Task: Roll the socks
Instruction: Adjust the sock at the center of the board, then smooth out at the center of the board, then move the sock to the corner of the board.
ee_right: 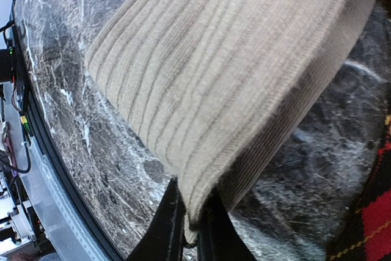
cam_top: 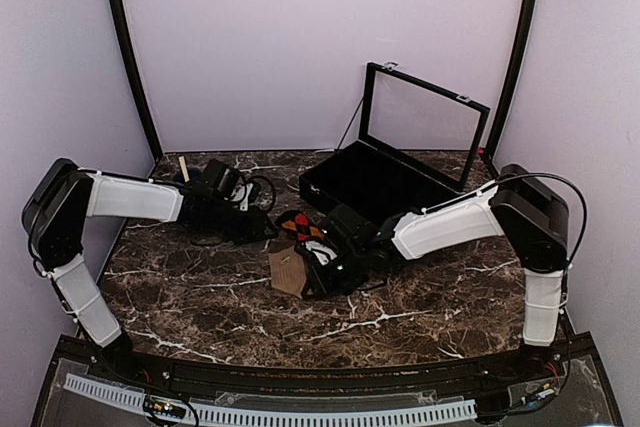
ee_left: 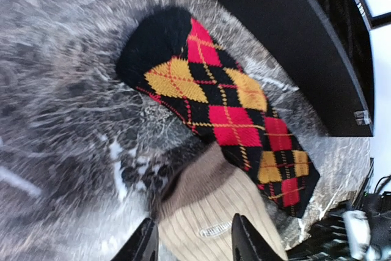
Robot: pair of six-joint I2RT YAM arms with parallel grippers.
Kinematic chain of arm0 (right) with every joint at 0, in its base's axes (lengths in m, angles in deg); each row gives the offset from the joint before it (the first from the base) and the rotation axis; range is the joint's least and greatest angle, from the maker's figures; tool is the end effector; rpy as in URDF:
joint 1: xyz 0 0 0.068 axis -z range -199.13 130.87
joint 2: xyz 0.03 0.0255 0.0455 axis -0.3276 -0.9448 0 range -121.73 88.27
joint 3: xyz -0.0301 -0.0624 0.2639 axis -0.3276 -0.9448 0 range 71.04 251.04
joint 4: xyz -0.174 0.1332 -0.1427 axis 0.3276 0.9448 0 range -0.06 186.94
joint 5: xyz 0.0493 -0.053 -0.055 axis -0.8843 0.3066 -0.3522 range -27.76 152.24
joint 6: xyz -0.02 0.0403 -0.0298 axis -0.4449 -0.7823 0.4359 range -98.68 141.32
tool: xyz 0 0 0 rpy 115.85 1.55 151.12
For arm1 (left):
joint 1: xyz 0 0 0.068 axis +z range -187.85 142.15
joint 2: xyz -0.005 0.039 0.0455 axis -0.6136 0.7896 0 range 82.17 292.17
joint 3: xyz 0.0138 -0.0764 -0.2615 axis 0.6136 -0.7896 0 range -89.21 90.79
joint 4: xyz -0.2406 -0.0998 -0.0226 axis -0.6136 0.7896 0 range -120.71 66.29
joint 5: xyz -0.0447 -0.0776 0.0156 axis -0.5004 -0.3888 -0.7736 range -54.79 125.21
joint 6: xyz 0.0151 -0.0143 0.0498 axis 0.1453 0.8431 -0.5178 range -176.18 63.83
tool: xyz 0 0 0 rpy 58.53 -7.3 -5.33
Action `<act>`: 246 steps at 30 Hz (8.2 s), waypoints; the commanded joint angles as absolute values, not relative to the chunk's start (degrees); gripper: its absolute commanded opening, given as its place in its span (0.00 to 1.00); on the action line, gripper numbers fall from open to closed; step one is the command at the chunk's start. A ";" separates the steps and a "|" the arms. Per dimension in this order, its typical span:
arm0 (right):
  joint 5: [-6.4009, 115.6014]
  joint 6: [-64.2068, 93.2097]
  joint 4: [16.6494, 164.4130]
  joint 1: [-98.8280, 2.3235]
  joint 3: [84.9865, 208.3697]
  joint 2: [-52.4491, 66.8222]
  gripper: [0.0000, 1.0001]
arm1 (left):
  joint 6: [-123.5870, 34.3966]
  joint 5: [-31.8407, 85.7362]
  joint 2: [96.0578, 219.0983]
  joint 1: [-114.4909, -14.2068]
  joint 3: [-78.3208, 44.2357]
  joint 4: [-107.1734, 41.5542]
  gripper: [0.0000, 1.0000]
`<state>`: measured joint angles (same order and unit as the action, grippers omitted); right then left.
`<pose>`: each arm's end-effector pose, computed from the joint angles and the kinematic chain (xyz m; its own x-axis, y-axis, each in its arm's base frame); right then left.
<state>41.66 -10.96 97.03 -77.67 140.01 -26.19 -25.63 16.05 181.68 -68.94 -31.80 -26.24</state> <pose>0.2027 0.3555 0.1359 -0.8364 -0.4092 -0.3646 -0.5481 0.6208 0.5606 0.3020 -0.1957 0.1759 -0.8817 -0.0290 -0.4710 0.2704 0.7869 -0.5546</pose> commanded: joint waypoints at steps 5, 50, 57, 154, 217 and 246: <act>36.16 -11.93 93.60 -80.21 141.74 -26.65 0.07 | -23.05 21.05 167.29 -70.76 -38.62 -24.42 0.45; 26.68 -20.57 84.38 -81.53 137.81 -30.73 0.23 | -12.86 26.49 149.83 -87.33 -73.06 -51.88 0.46; 26.44 -20.08 84.94 -81.43 138.28 -31.08 0.23 | -15.99 24.35 155.38 -87.33 -73.09 -58.62 0.47; 40.96 -10.03 104.08 -80.11 140.08 -20.99 0.38 | -19.08 14.22 163.43 -87.33 -70.44 -60.89 0.00; 38.73 -30.01 75.37 -83.06 143.03 -41.81 0.01 | -16.68 23.80 136.85 -87.33 -69.68 -37.07 0.35; 55.19 -33.85 67.02 -90.31 150.17 -37.26 0.21 | -13.31 34.86 117.87 -87.33 -71.95 -19.72 0.22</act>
